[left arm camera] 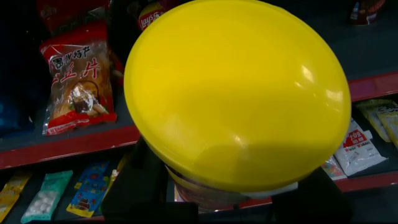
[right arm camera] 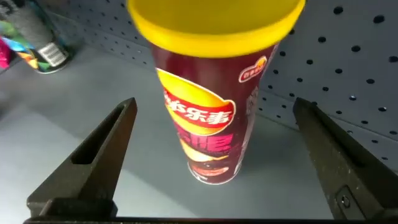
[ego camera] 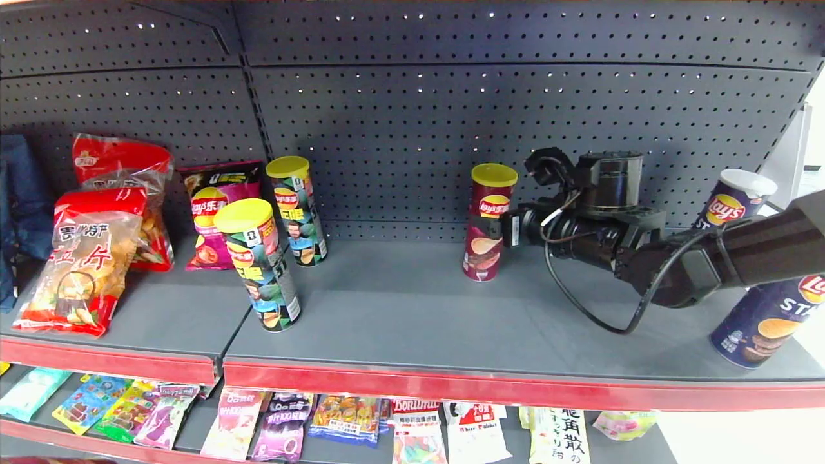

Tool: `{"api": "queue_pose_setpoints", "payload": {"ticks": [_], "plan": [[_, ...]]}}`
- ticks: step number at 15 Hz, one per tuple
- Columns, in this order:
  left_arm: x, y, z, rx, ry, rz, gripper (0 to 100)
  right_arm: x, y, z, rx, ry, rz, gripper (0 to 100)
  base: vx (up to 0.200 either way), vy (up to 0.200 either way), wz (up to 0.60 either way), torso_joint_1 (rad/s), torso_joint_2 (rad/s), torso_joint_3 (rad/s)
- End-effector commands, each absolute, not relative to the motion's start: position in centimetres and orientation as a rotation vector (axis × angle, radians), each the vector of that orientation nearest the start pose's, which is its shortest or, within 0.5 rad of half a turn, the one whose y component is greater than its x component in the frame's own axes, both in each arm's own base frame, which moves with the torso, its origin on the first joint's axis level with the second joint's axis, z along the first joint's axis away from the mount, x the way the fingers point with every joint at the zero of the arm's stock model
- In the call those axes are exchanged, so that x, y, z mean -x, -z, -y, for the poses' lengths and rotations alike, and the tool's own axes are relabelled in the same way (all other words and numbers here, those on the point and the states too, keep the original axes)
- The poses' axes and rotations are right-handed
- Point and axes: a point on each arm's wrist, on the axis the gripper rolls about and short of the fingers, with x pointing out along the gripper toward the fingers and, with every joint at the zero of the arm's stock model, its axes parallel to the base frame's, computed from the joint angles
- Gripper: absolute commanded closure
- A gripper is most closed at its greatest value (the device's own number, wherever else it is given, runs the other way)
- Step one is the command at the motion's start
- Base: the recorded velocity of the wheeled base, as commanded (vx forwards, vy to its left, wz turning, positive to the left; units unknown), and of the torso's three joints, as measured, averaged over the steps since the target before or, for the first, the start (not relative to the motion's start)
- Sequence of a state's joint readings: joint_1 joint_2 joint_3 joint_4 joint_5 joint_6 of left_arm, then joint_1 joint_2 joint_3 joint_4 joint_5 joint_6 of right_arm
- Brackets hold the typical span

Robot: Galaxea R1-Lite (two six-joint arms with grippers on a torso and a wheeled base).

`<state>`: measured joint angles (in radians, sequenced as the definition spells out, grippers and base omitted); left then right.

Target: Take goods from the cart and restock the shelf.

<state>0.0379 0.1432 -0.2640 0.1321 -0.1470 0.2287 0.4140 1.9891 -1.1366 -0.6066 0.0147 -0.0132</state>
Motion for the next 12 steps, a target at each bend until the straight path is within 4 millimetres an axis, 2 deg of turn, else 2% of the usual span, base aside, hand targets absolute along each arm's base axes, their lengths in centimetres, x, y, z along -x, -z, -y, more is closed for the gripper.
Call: {"api": "queue_pose_setpoints", "payload": {"ticks": [1,8,12], "plan": [[3.0,-13.8,0.4,-0.227,0.11,-0.001,100,-36.3,-16.2,-16.1,0.064,-0.426,-0.25,0,0.0,0.0,0.0,0.0,0.0,0.0],[3.0,-13.8,0.4,-0.227,0.11,0.0,100,-37.9,-16.7,-16.8,0.057,-0.426,-0.207,0,0.0,0.0,0.0,0.0,0.0,0.0],[3.0,-13.7,0.4,-0.227,0.11,-0.003,100,-38.5,-16.2,-17.0,0.058,-0.425,-0.215,0,0.0,0.0,0.0,0.0,0.0,0.0]]}}
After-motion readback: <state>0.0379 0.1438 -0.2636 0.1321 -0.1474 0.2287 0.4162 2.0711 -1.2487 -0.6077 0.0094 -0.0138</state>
